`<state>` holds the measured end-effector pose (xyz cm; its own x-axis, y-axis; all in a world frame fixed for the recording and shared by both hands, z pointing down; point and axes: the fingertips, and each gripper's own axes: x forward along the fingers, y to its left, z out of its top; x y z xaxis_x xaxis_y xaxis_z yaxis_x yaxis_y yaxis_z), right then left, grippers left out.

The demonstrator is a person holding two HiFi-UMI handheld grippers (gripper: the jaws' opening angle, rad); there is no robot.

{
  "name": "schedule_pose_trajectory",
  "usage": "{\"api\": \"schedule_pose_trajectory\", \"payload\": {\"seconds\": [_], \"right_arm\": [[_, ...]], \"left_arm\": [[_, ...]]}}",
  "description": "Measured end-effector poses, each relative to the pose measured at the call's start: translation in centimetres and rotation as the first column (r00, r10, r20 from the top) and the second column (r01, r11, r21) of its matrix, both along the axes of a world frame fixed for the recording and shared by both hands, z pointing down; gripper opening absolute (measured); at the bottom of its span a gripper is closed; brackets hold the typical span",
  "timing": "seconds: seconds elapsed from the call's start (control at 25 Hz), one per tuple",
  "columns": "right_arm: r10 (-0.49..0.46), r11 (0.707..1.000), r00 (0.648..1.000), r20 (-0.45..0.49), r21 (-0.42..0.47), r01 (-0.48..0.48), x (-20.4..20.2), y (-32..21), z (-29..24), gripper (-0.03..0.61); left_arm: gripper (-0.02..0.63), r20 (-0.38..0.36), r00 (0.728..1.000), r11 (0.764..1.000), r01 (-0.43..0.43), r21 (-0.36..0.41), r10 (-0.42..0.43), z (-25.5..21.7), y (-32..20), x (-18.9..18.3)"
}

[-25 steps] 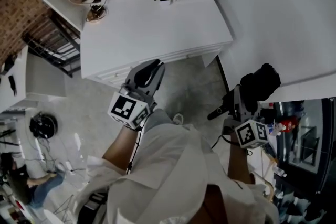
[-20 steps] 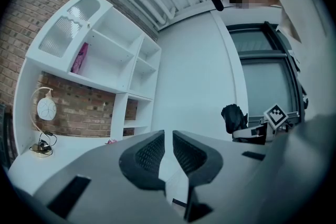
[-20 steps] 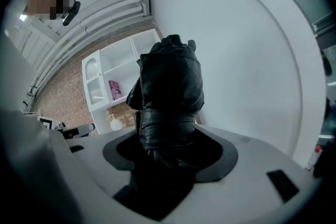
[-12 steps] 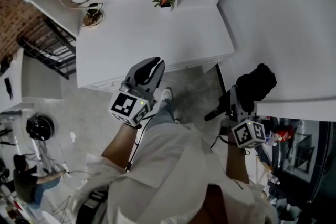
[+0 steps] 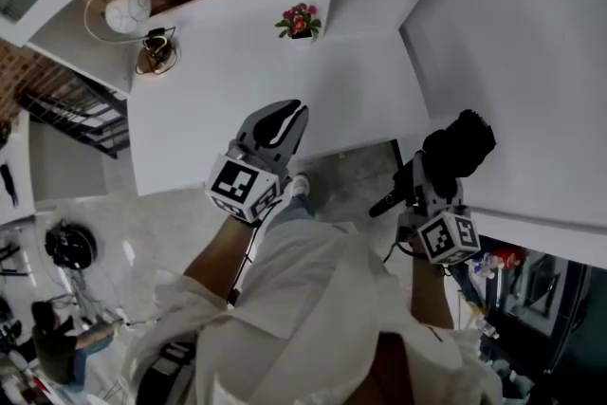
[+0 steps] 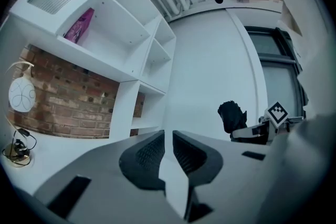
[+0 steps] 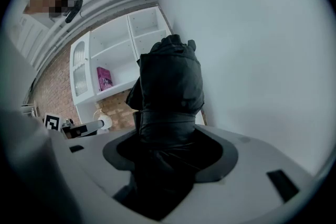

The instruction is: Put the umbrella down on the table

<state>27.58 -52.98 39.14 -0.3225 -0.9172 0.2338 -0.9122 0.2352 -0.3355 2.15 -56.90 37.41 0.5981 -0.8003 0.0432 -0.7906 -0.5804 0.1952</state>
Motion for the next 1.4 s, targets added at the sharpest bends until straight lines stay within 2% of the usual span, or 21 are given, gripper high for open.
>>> {"api": "schedule_pose_trajectory", "payload": {"seconds": [0.32, 0.52, 0.68, 1.08, 1.4], "right_arm": [[-0.025, 0.996, 0.999, -0.036, -0.083, 0.022, -3.3, -5.7, 3.1, 0.27], [-0.099, 0.983, 0.992, -0.081, -0.161, 0.086, -5.5, -9.0, 5.9, 0.27], [-0.143, 0.97, 0.988, -0.054, -0.207, 0.129, -6.9, -11.2, 8.3, 0.27], [-0.299, 0.914, 0.951, -0.084, -0.31, 0.26, -10.4, -16.1, 12.6, 0.272], [-0.373, 0.862, 0.924, -0.084, -0.401, 0.312, -11.8, -18.1, 17.5, 0.272]], "left_arm": [[0.066, -0.018, 1.0, 0.999, -0.007, -0.053, 0.006, 3.5, -6.0, -1.6], [0.066, -0.034, 0.999, 0.994, 0.008, -0.107, -0.012, 6.0, -8.4, -1.8], [0.066, -0.023, 1.0, 0.991, -0.001, -0.137, -0.002, 7.7, -9.7, -1.6], [0.066, 0.019, 0.997, 0.976, 0.078, -0.204, -0.076, 11.6, -13.0, -2.1], [0.066, 0.084, 0.992, 0.941, 0.117, -0.317, -0.095, 16.4, -15.2, 0.6]]}}
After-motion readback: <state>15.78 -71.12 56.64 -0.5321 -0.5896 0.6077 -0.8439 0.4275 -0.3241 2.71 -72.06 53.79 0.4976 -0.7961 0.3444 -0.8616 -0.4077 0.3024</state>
